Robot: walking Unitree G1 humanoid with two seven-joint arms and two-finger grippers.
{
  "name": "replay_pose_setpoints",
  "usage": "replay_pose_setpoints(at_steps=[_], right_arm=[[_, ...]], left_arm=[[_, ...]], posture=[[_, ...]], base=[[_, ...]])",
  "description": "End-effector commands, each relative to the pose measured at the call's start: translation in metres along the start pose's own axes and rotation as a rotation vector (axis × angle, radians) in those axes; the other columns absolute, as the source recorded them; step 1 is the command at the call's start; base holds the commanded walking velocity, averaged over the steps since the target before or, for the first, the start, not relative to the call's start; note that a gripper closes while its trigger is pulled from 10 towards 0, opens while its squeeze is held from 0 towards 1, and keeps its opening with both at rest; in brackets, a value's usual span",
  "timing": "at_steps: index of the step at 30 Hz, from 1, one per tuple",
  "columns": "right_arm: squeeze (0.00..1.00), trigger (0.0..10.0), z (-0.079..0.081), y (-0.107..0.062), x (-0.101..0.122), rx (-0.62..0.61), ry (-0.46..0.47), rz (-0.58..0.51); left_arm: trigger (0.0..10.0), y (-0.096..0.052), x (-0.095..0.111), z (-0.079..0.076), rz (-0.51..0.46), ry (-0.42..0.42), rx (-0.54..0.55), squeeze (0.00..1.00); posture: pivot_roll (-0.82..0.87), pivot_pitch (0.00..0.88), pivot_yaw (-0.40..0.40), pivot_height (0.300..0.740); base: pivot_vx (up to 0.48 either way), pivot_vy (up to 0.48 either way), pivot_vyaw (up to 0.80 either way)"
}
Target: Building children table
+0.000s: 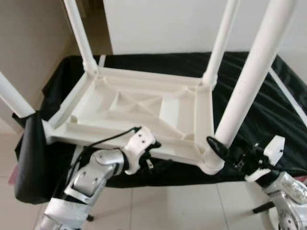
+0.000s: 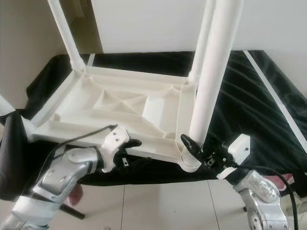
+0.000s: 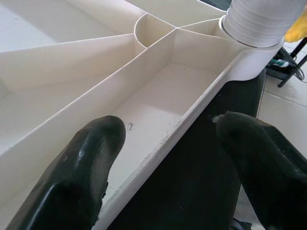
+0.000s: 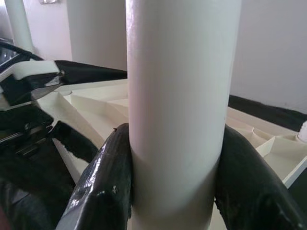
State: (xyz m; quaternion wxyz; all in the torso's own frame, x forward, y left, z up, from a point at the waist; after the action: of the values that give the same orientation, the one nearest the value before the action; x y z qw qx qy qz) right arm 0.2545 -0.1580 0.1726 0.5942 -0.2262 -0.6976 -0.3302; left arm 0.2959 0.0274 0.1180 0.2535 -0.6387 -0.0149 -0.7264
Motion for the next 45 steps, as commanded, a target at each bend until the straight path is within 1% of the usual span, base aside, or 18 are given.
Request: replay_pose_setpoints(at_steps=[1,4,6,11,12,13,16,20,25,27,28,31,32,34,36,40,43,45], right_arm=[[0.00,10.0,0.006,-0.010,-0.033,0.010,0.076,0.129],[0.00,10.0,0.006,-0.013,-0.037,0.002,0.070,0.121],[0.00,10.0,0.002,-0.015,-0.043,-0.015,0.072,0.130],[0.00,10.0,0.002,-0.014,-0.048,0.005,0.071,0.154],[0.00,10.0,0.003,-0.013,-0.051,0.023,0.035,0.173],[0.00,10.0,0.003,-0.013,-0.051,0.023,0.035,0.173],[0.00,10.0,0.005,-0.012,-0.059,0.085,-0.037,0.233],[0.00,10.0,0.005,-0.011,-0.059,0.100,-0.063,0.231],[0.00,10.0,0.002,-0.014,-0.058,0.088,-0.044,0.204],[0.00,10.0,-0.002,-0.017,-0.057,0.066,-0.002,0.187],[0.00,10.0,-0.002,-0.017,-0.057,0.066,-0.002,0.187],[0.00,10.0,-0.011,-0.022,-0.054,0.013,0.061,0.143],[0.00,10.0,-0.011,-0.022,-0.054,0.013,0.061,0.143],[0.00,10.0,-0.019,-0.025,-0.051,-0.033,0.101,0.111],[0.00,10.0,-0.023,-0.026,-0.049,-0.060,0.111,0.095],[0.00,10.0,-0.026,-0.026,-0.050,-0.076,0.111,0.089],[0.00,10.0,-0.030,-0.029,-0.054,-0.100,0.150,0.102],[0.00,10.0,-0.032,-0.030,-0.055,-0.106,0.159,0.108]], left_arm=[[10.0,-0.002,-0.006,0.001,0.024,-0.014,-0.002,0.00],[10.0,-0.003,-0.006,0.002,0.022,-0.019,-0.002,0.00],[10.0,-0.003,-0.006,0.002,0.025,-0.024,0.000,0.00],[10.0,-0.004,-0.003,0.003,0.020,-0.032,-0.006,0.00],[10.0,-0.004,-0.003,0.004,0.021,-0.032,-0.004,0.00],[10.0,-0.004,-0.003,0.004,0.021,-0.032,-0.004,0.00],[10.0,-0.006,-0.001,0.006,0.022,-0.025,-0.001,0.00],[10.0,-0.006,0.001,0.006,0.020,-0.019,-0.005,0.00],[10.0,-0.007,0.002,0.005,0.018,-0.021,-0.011,0.00],[10.0,-0.009,0.002,0.004,0.020,-0.020,-0.015,0.00],[10.0,-0.009,0.002,0.004,0.020,-0.020,-0.015,0.00],[10.0,-0.009,0.004,0.006,0.020,-0.016,-0.012,0.00],[10.0,-0.009,0.004,0.006,0.020,-0.016,-0.012,0.00],[10.0,-0.009,0.005,0.007,0.016,-0.015,-0.014,0.00],[10.0,-0.009,0.006,0.007,0.016,-0.014,-0.015,0.00],[10.0,-0.009,0.006,0.007,0.016,-0.012,-0.015,0.00],[10.0,-0.010,0.008,0.008,0.016,-0.008,-0.013,0.00],[10.0,-0.010,0.008,0.008,0.015,-0.009,-0.013,0.00]], posture=[[-0.02,0.111,0.038,0.740],[-0.02,0.114,0.043,0.740],[-0.02,0.115,0.047,0.740],[-0.01,0.117,0.050,0.740],[-0.01,0.117,0.055,0.740],[-0.01,0.117,0.055,0.740],[-0.01,0.115,0.068,0.740],[0.00,0.115,0.073,0.740],[0.00,0.113,0.077,0.740],[0.00,0.114,0.082,0.740],[0.00,0.114,0.082,0.740],[0.00,0.114,0.086,0.740],[0.00,0.114,0.086,0.740],[0.00,0.114,0.089,0.740],[0.00,0.113,0.090,0.740],[0.00,0.112,0.089,0.740],[0.00,0.113,0.086,0.740],[0.00,0.113,0.087,0.740]], base=[[0.000,0.000,0.00],[0.000,0.000,0.00],[0.000,0.000,0.00],[0.000,0.000,0.00],[0.000,0.000,0.00],[0.000,0.000,0.00],[0.000,0.000,0.00],[0.000,0.000,0.00],[0.000,0.000,0.00],[0.000,0.000,0.00],[0.000,0.000,0.00],[0.000,0.000,0.00],[0.000,0.000,0.00],[0.000,0.000,0.00],[0.000,0.000,0.00],[0.000,0.000,0.00],[0.000,0.000,0.00],[0.000,0.000,0.00]])
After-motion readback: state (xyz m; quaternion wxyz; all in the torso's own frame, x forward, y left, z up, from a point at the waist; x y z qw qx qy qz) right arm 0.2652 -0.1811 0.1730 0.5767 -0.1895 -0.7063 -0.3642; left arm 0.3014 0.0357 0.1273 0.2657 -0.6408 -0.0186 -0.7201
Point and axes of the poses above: a point about 5 cm out from each wrist's last joint towards the gripper, its own y axis pointing out of the wrist towards the gripper, its own x axis along the axis of the wrist's last joint, z = x × y, the point moved 6 cm from there along y, pointing out of the wrist towards the gripper, and after that the axes turned 7 degrees about y, right-handed, at the moved point
